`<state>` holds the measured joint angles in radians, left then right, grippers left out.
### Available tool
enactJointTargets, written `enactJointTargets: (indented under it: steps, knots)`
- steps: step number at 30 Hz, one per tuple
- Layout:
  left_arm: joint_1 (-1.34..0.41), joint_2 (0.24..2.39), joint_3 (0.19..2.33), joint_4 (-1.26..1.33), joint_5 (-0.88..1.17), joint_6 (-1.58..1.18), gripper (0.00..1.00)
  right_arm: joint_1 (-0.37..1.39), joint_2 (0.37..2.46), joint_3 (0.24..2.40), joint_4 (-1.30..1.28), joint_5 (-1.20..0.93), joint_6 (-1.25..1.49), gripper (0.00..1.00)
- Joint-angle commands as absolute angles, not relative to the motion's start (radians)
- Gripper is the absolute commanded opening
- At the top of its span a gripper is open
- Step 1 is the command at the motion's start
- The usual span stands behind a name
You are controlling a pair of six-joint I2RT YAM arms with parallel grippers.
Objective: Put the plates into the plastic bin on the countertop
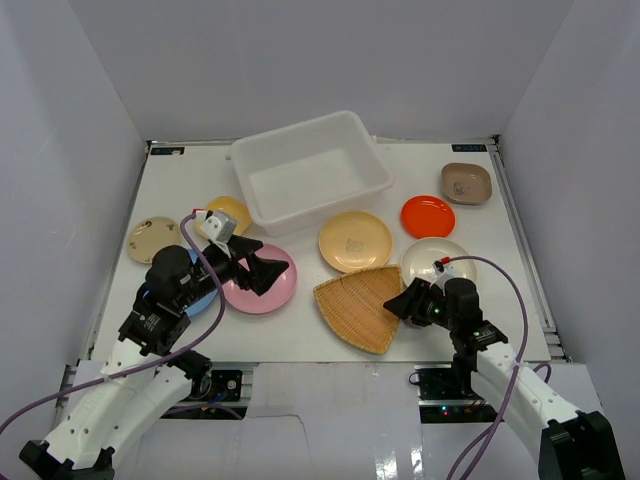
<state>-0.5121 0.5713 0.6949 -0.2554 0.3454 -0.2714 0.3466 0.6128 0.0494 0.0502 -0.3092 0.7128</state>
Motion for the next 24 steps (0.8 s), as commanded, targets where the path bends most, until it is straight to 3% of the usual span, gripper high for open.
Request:
enactJointTargets:
  steps: [1, 4, 7, 8, 9, 16, 24]
  knots:
    - [-0.508, 0.563, 0.692, -0.256, 0.319, -0.282, 0.98, 0.354, 0.653, 0.029, 0.096, -0.317, 0.693, 0.58]
    - [-0.508, 0.563, 0.693, -0.259, 0.288, -0.31, 0.98, 0.359, 0.672, 0.023, 0.109, -0.337, 0.689, 0.52]
    - [-0.506, 0.561, 0.699, -0.27, 0.236, -0.328, 0.98, 0.362, 0.658, 0.035, 0.078, -0.345, 0.675, 0.29]
    - [-0.505, 0.561, 0.703, -0.275, 0.197, -0.334, 0.98, 0.362, 0.647, 0.066, 0.019, -0.345, 0.669, 0.17]
    - [-0.505, 0.561, 0.707, -0.287, 0.174, -0.348, 0.98, 0.362, 0.612, 0.086, -0.024, -0.342, 0.658, 0.14]
    - [-0.5, 0.552, 0.747, -0.455, -0.415, -0.527, 0.98, 0.364, 0.448, 0.343, -0.247, -0.371, 0.65, 0.08]
    - [-0.5, 0.538, 0.733, -0.44, -0.379, -0.512, 0.98, 0.364, 0.808, 0.742, 0.087, -0.336, 0.585, 0.08]
